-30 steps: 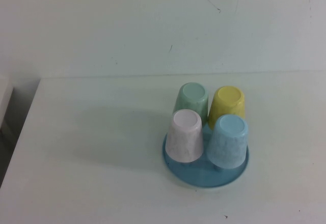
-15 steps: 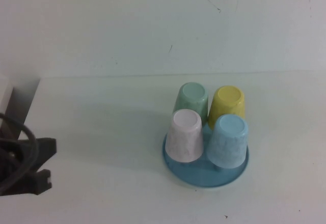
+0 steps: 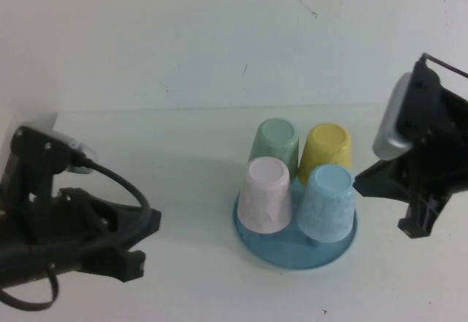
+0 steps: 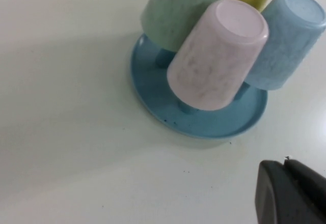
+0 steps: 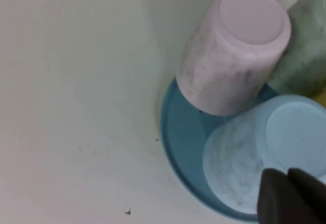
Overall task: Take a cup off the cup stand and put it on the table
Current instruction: Pick up the cup from the rack
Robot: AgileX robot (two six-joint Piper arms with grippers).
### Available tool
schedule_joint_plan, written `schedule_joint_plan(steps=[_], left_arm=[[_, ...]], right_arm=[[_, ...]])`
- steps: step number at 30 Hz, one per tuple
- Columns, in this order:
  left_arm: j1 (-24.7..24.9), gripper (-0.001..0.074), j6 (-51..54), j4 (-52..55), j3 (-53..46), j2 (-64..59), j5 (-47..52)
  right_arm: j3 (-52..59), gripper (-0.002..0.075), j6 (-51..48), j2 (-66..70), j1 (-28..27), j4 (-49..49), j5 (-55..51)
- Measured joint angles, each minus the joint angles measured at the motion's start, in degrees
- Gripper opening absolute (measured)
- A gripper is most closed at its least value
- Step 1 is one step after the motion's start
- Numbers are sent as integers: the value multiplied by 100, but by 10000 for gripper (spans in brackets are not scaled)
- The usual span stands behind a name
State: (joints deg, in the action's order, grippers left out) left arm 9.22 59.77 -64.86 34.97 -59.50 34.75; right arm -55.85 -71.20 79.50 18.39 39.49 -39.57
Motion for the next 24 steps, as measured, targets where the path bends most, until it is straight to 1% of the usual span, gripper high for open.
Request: schedule_joint_plan(steps=[2,4,5,7,10,12,13,16,24], left_arm=[[432,-3,-160,74,5,-82,-387],[873,-3,-430,223,31,-165,-798],[1061,-3,-554,318,62,-204,-1017],[1329,-3,-730,402,84,-259,-1370],[1558,-3,-813,426,102,-309,-1683],[1596,-3,-862,426,102,-322,-1728],[1597,-3,-881,426,102,-333,-1754],[1605,-3,-889,426,102,-333,-1784],[1605,-2,-914,426,102,-344,-1784]], right_arm=[[-354,44,172,227,111,-187,-169],[-672,139,442,468,151,-318,-368],[-784,193,576,580,151,-364,-433],[-1029,352,909,792,151,-455,-484],[-1341,570,1221,1066,151,-620,-563],[-1527,636,1406,1231,151,-693,-643],[-1600,655,1500,1321,151,-710,-688],[-1733,681,1645,1573,151,-731,-828],[-1757,691,1679,2011,151,-749,-867]])
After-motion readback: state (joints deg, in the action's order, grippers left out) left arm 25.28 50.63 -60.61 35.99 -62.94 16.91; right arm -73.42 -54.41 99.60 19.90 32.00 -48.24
